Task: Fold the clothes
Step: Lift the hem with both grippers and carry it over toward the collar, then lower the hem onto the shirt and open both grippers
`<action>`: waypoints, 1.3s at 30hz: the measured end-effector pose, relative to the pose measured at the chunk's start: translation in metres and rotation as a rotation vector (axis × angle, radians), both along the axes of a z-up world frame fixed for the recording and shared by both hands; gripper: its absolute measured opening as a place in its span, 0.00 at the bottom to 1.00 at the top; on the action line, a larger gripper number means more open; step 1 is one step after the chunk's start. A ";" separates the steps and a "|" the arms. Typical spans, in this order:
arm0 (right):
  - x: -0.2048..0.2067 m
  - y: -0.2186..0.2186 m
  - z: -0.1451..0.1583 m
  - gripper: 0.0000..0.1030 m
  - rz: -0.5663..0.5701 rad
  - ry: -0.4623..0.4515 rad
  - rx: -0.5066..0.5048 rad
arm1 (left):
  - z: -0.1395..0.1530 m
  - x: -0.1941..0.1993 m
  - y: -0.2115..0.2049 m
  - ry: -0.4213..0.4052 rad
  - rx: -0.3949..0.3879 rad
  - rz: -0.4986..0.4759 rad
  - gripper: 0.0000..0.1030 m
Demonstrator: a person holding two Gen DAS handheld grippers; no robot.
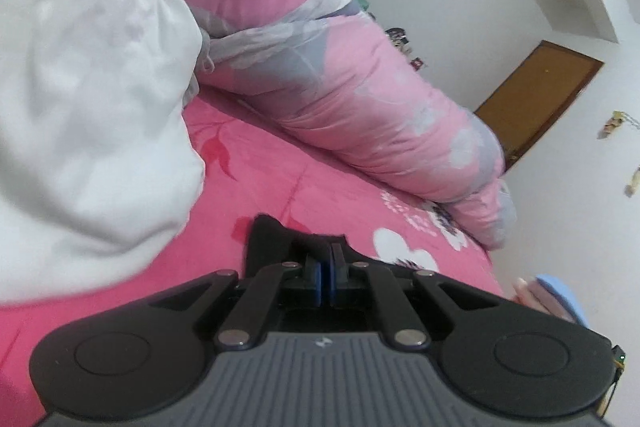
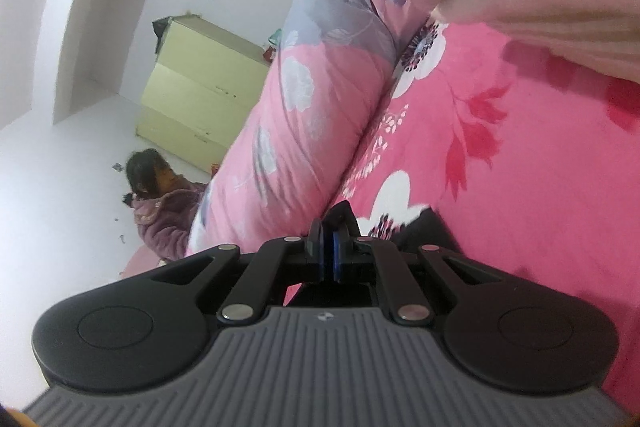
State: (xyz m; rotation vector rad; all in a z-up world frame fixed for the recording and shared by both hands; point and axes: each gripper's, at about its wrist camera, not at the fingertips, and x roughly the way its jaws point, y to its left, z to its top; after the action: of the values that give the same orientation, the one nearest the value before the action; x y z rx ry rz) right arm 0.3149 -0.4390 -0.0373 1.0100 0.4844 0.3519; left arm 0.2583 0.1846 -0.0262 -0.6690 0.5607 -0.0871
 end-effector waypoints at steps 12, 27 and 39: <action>0.121 0.007 -0.058 0.03 0.024 0.072 -0.028 | -0.054 0.100 0.006 0.051 0.013 -0.023 0.05; 0.152 -0.022 -0.102 0.47 0.027 0.189 0.146 | -0.063 0.109 0.025 0.074 -0.103 0.023 0.54; 0.044 0.006 -0.033 0.54 0.091 0.204 -0.184 | 0.003 0.011 0.003 0.126 0.026 0.017 0.63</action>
State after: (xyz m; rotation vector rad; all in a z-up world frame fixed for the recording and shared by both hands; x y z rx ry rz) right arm 0.3590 -0.4326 -0.0701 0.8501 0.7357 0.2808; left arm 0.2689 0.1880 -0.0237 -0.6568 0.6760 -0.0218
